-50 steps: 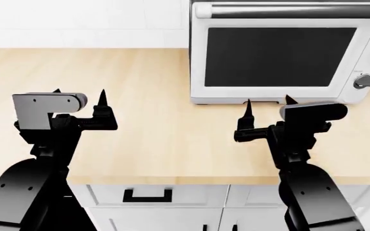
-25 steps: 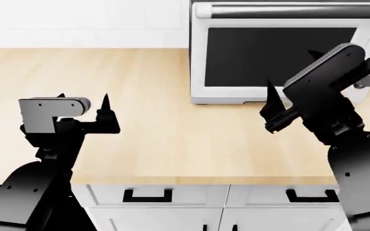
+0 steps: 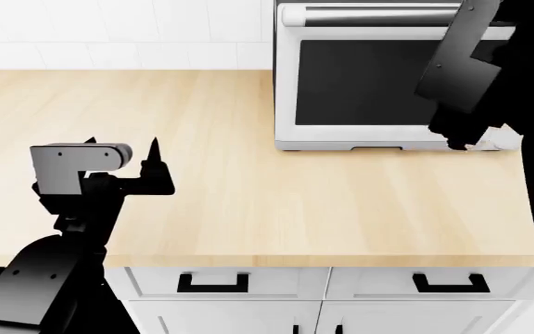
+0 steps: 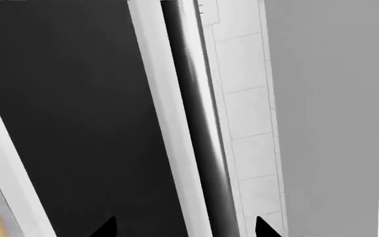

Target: Open the toaster oven door.

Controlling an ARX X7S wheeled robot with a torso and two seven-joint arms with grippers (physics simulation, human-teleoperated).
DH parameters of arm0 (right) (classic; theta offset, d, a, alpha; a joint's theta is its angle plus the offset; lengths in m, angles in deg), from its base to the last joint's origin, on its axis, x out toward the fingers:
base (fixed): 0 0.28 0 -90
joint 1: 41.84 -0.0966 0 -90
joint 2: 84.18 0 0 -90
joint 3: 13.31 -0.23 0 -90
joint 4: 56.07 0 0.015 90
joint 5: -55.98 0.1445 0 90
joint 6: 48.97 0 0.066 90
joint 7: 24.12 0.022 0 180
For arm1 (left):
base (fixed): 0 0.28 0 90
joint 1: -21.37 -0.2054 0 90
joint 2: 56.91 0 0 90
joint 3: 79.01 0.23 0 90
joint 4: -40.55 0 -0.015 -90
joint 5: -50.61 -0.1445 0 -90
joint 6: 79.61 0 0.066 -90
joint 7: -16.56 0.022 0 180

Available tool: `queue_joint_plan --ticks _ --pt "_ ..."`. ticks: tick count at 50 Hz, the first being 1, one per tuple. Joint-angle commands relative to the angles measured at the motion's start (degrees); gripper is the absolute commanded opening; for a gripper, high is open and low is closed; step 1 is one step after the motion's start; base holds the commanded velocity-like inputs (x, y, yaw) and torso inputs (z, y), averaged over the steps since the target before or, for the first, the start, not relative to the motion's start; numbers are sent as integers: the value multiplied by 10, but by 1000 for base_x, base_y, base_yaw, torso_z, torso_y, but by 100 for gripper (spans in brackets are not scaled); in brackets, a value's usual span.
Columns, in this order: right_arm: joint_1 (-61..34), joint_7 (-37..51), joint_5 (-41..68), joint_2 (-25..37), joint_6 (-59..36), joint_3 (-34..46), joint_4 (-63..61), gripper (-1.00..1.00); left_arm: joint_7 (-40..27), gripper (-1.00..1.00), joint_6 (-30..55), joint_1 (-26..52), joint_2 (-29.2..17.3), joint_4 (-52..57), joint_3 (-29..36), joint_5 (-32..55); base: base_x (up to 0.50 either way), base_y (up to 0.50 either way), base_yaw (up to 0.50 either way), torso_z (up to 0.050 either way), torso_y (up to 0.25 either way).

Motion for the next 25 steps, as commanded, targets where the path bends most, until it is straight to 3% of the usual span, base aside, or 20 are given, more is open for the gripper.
queue_joint_plan --ticks 1,25 --pt "-100 -53 -57 -19 51 81 113 100 0 100 -7 -6 -2 -2 -4 4 0 0 0 0 0" --pt "-170 -13 -48 -89 203 101 346 100 -3 100 -14 -14 -6 -4 -5 7 0 0 0 0 0"
